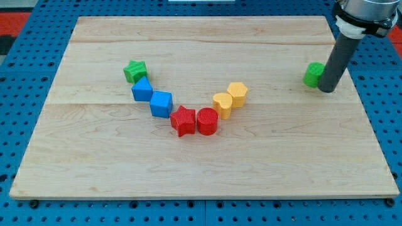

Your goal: Separate yellow hexagon from yellow heart

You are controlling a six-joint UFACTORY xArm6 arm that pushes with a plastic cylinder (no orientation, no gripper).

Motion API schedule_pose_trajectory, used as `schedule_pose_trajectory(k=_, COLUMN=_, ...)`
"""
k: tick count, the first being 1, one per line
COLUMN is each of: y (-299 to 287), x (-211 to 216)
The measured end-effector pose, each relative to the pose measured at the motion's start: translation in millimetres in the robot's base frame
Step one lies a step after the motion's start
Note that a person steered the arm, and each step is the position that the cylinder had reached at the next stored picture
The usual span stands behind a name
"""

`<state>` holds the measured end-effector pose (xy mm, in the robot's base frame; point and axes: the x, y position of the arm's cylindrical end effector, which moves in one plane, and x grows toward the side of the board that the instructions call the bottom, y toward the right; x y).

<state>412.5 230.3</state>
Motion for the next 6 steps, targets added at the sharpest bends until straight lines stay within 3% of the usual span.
schedule_pose_trajectory(k=1, y=-25, x=17)
schedule_pose_trajectory(k=3, y=-144, x=33)
schedule_pose_trajectory(k=6, y=-213, x=-5)
